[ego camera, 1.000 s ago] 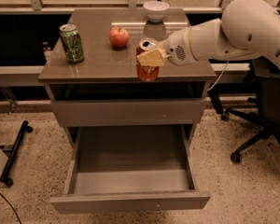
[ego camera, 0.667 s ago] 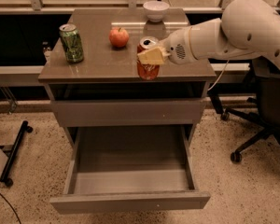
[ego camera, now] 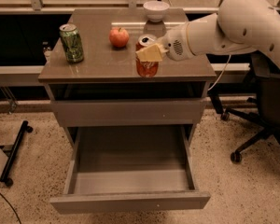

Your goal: Pick coke can from middle drawer and place on counter

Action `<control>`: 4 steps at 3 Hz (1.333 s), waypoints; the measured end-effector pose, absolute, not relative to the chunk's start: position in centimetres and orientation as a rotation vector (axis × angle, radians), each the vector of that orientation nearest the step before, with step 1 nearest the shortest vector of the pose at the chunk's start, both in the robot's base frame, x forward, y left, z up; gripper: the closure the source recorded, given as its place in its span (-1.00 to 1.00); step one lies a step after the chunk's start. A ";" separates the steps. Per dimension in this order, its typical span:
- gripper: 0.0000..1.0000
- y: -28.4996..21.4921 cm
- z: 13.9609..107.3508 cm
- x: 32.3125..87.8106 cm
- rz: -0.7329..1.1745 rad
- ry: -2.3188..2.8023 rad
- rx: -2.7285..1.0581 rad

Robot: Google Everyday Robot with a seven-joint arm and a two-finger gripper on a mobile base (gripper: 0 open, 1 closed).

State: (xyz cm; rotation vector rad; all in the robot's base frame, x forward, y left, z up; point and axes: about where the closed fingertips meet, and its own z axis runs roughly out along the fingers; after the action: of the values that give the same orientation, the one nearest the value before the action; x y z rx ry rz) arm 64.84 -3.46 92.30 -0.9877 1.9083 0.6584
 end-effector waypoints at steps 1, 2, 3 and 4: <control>1.00 -4.1 91.3 66.5 0.663 1.953 -0.977; 1.00 -5.3 90.0 68.9 0.664 1.994 -0.935; 1.00 -5.9 89.7 70.3 0.661 1.995 -0.907; 0.48 -6.2 88.6 72.1 0.676 1.993 -0.873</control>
Offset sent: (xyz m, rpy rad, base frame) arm 0.0562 -0.0321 -0.0350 -0.0213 0.1086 -0.0767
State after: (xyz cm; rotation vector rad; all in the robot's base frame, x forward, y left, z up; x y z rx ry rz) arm 72.05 -6.20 88.57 -0.8731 1.9929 0.6764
